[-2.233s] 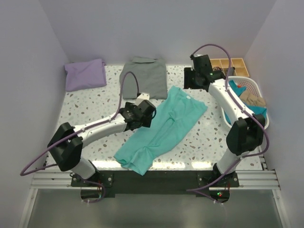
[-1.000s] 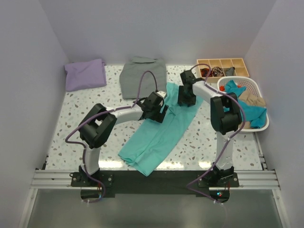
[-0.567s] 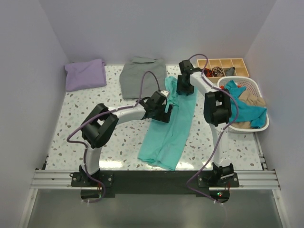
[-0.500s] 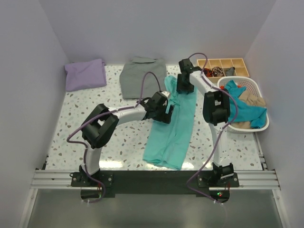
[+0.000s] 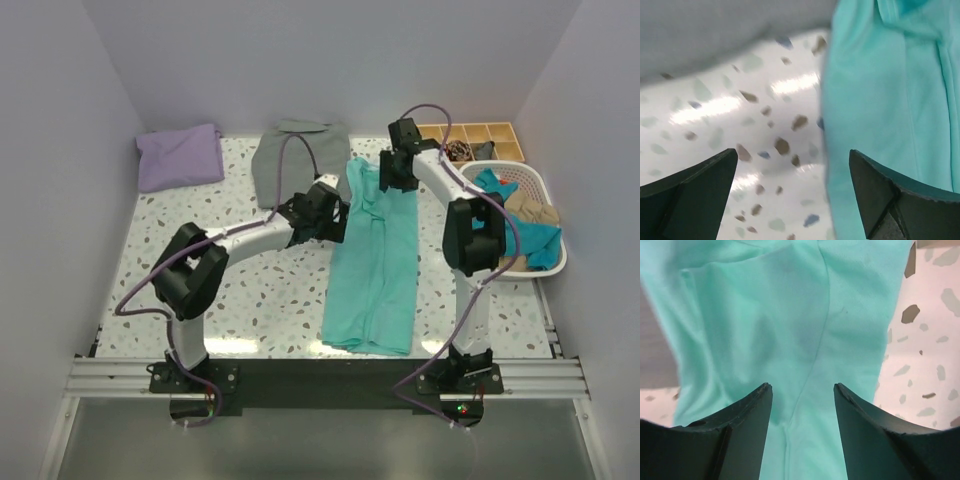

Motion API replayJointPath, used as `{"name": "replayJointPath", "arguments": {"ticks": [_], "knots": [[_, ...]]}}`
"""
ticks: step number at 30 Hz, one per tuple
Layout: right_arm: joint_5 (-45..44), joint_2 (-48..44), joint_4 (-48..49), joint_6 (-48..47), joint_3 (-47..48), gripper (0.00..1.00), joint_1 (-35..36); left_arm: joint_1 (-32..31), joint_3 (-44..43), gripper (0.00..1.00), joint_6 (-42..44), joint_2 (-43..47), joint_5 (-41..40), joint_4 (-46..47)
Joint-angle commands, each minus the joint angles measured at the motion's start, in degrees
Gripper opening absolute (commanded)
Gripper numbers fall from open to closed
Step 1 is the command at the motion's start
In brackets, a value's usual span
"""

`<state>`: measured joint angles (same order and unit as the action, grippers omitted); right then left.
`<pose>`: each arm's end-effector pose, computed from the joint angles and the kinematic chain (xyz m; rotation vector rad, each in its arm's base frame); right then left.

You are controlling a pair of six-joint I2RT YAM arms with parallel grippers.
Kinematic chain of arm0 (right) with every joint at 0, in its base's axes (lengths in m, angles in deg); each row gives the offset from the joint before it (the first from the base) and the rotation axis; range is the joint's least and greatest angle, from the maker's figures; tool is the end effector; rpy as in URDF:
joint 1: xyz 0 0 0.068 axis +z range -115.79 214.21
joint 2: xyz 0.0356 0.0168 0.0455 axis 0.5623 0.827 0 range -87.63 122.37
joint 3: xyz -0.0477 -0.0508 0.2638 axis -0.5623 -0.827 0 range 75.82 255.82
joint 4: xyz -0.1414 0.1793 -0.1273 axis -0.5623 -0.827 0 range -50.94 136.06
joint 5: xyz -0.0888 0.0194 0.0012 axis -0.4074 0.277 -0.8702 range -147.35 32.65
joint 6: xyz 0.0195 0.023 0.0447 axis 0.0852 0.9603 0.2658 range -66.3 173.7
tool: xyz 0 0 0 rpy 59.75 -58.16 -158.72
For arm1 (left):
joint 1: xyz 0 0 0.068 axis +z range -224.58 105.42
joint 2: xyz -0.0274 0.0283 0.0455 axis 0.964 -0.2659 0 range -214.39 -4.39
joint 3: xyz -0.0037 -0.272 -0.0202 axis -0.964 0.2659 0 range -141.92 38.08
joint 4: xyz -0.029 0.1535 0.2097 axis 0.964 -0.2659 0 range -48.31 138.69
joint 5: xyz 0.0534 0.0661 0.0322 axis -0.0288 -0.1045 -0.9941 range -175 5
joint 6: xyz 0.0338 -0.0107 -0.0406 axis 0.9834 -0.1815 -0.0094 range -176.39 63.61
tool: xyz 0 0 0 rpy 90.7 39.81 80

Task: Fold and stack the t-shirts
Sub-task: Fold the tshirt

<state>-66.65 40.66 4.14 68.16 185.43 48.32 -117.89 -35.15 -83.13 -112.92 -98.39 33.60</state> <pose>0.4752 0.1134 0.2040 0.0636 2.6053 -0.0366 0.3023 -0.2737 0.1874 0.2489 2.4236 -0.2691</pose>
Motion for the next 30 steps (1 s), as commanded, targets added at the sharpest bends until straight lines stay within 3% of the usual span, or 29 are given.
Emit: {"name": "replayJointPath", "arguments": {"ticks": [1, 8, 13, 18, 23, 30], "knots": [[4.5, -12.5, 5.8, -1.2, -4.3, 0.57, -0.1, 4.8, -7.0, 0.99, 7.2, 2.6, -8.2, 8.3], [8.2, -23.9, 9.2, 0.4, -18.3, 0.57, 0.0, 13.5, -16.8, 1.00, 13.3, -11.2, 5.3, 23.0], [8.9, -29.1, 10.6, 0.9, -24.1, 0.58, 0.0, 17.5, -30.6, 0.99, 11.4, -24.2, 11.4, 20.3], [9.2, -30.4, 10.7, 1.4, -26.1, 0.58, 0.8, 19.3, -40.5, 0.98, 11.4, -32.7, 10.8, 15.2], [9.1, -30.8, 9.7, 1.7, -27.5, 0.58, 2.2, 21.0, -50.1, 0.98, 14.0, -39.6, 4.7, 4.5], [8.3, -31.7, 8.5, 2.1, -29.7, 0.58, 2.9, 25.2, -47.2, 0.98, 17.5, -38.2, -3.1, 2.6]]}}
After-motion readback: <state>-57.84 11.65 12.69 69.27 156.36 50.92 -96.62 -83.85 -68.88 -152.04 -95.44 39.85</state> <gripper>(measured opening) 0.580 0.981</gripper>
